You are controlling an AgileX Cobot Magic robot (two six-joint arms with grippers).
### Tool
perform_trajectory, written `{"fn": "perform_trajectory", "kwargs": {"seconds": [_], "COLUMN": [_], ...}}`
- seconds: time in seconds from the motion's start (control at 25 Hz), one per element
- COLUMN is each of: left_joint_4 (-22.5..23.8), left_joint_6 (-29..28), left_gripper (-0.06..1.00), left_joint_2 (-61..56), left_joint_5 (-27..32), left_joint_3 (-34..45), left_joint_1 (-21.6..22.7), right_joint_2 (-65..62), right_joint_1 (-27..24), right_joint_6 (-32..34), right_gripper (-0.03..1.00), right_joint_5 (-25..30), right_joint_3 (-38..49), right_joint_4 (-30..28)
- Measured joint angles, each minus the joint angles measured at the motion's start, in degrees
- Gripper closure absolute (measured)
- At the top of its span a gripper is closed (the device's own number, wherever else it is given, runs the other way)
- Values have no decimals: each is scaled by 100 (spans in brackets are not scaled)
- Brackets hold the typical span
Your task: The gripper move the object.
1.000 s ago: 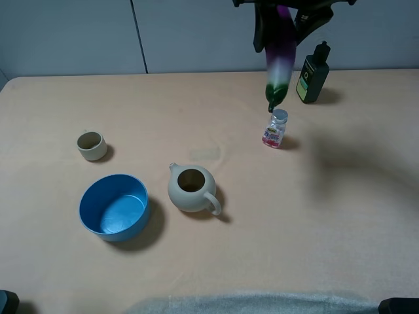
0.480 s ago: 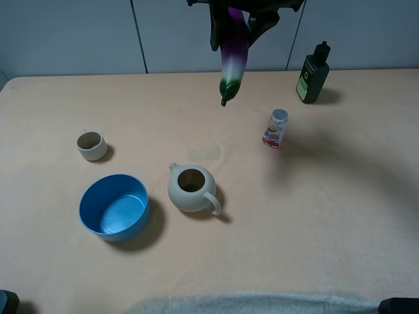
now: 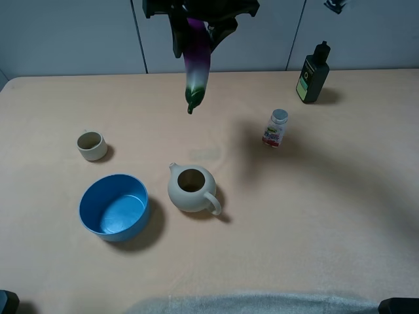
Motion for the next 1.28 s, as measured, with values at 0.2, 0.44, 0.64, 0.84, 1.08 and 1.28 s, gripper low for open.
{"fn": "perform_trajectory", "kwargs": {"seconds": [0.2, 0.44, 0.64, 0.84, 1.08, 1.28], "left_joint_4": [0, 0, 0, 0, 0, 0], "left_joint_6": [0, 0, 0, 0, 0, 0], "left_gripper": [-5, -5, -5, -5, -5, -5], "left_joint_2": [0, 0, 0, 0, 0, 0], "left_joint_5": [0, 0, 0, 0, 0, 0], "left_joint_3": [0, 0, 0, 0, 0, 0], "left_joint_1": [0, 0, 0, 0, 0, 0], "right_joint_2": [256, 538, 712, 906, 1124, 1345], "right_joint_1": [233, 413, 442, 454, 595, 740], "right_joint_6": [-326, -772, -1223, -1772, -2519, -2899], "right_gripper": [59, 59, 59, 59, 59, 59], "right_joint_5": [-336, -713, -1058, -1437, -1938, -2318], "right_joint_3": [-185, -202, -202, -202, -202, -202], "right_joint_4": [-17, -28, -23, 42, 69, 103]}}
